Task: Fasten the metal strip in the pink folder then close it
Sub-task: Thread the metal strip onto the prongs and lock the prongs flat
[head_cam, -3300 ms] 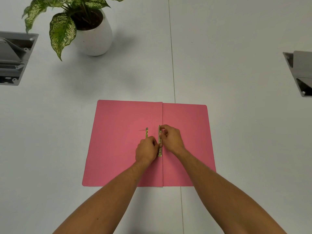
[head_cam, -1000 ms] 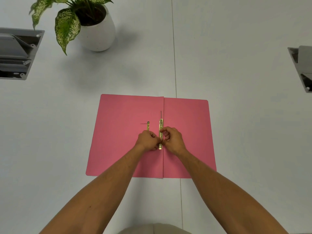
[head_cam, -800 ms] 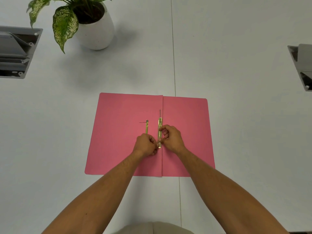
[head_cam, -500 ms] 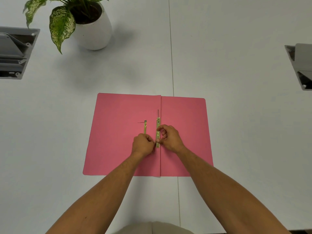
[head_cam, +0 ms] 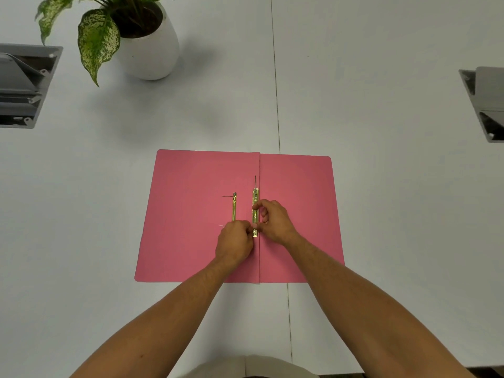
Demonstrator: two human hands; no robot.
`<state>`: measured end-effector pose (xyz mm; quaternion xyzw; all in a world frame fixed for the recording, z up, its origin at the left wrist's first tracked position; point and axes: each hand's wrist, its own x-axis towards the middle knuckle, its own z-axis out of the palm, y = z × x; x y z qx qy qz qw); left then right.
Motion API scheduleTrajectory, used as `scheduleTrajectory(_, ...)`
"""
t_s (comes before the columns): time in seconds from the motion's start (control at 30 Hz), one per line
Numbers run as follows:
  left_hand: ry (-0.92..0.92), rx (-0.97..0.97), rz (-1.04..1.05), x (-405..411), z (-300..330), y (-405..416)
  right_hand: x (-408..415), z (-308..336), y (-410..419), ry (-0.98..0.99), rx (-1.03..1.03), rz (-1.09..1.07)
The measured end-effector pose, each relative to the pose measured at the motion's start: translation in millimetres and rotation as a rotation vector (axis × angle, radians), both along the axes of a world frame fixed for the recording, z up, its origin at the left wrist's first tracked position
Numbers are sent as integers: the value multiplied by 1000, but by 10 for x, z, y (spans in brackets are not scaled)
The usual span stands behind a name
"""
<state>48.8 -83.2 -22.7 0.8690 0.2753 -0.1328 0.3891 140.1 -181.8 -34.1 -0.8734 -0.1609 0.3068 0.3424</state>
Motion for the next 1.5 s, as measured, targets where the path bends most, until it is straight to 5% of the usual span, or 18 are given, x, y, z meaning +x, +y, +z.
scheduleTrajectory(0.6,-88,92,-118,-190,-68,-169,-27,15,-12,-14,-10,37)
scheduleTrajectory(1.13,-153,-111,129,-147,-65,-231,-33,-26,3,9,-18,12)
scheduleTrajectory(1.5,-102,-38,-92,-166,-44,-255,-47,-70,12,11,0,-16)
